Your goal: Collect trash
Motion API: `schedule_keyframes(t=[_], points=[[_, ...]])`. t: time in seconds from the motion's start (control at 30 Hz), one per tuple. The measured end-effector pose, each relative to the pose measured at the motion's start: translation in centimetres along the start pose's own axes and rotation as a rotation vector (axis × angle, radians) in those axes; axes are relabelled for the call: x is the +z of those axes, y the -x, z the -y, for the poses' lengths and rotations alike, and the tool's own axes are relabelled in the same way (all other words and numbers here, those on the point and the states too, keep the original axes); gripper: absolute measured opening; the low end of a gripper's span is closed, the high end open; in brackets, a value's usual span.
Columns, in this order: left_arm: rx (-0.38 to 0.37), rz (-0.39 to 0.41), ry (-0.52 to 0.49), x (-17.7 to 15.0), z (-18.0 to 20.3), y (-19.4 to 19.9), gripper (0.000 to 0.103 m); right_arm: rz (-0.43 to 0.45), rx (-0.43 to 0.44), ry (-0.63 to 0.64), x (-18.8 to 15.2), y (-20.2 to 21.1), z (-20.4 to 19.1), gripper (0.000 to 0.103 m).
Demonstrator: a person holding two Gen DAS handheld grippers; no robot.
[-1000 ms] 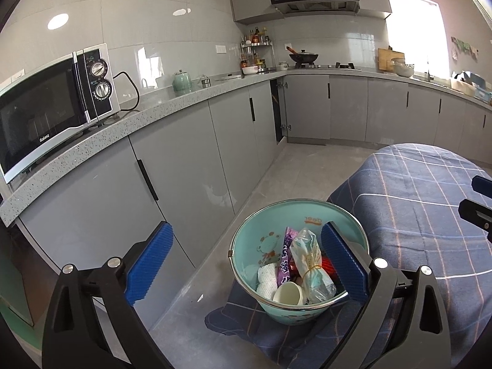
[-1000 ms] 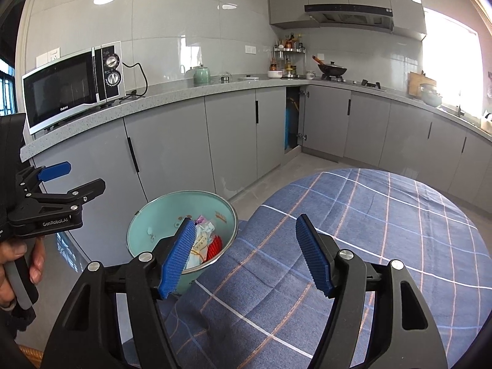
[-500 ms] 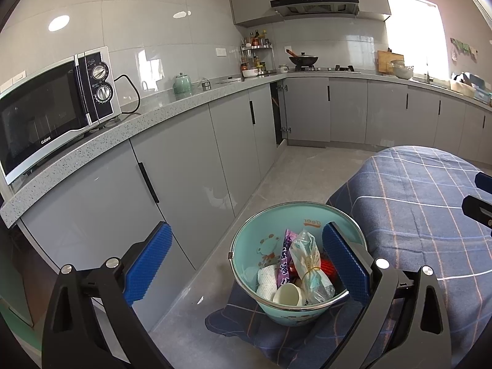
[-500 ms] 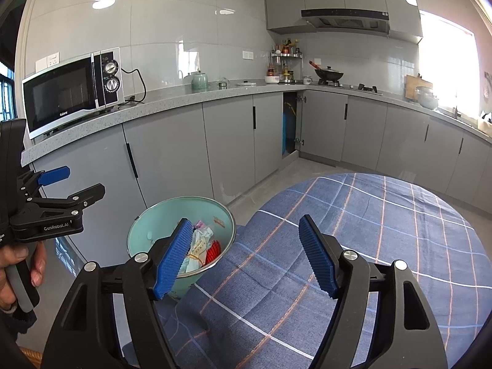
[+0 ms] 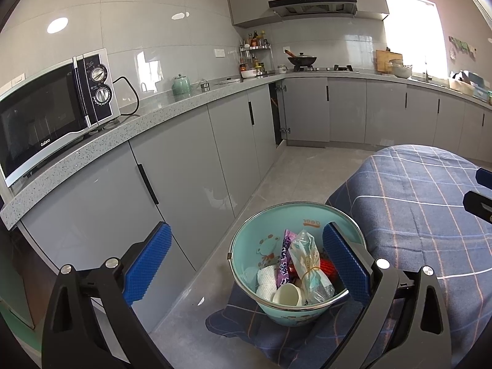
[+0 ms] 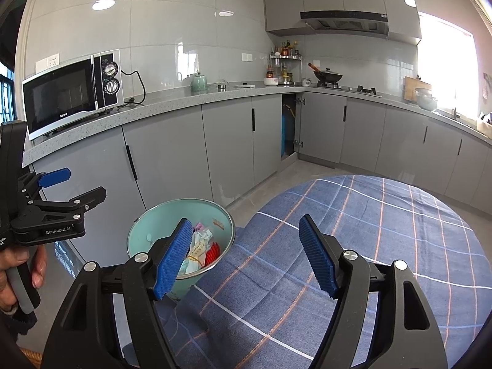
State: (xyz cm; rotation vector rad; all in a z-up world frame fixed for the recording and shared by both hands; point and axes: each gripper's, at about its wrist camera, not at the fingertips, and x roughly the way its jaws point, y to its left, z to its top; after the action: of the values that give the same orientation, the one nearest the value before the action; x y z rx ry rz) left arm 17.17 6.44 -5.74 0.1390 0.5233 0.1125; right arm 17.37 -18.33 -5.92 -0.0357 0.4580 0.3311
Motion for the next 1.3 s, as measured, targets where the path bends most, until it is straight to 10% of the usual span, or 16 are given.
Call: schedule_keyframes(t=[1.3], points=[[0.033, 0.015, -0.01, -0.13, -0.26, -0.08, 0.098, 0.023, 0.013, 0.002, 0.03, 0.83, -0.53, 0.072]])
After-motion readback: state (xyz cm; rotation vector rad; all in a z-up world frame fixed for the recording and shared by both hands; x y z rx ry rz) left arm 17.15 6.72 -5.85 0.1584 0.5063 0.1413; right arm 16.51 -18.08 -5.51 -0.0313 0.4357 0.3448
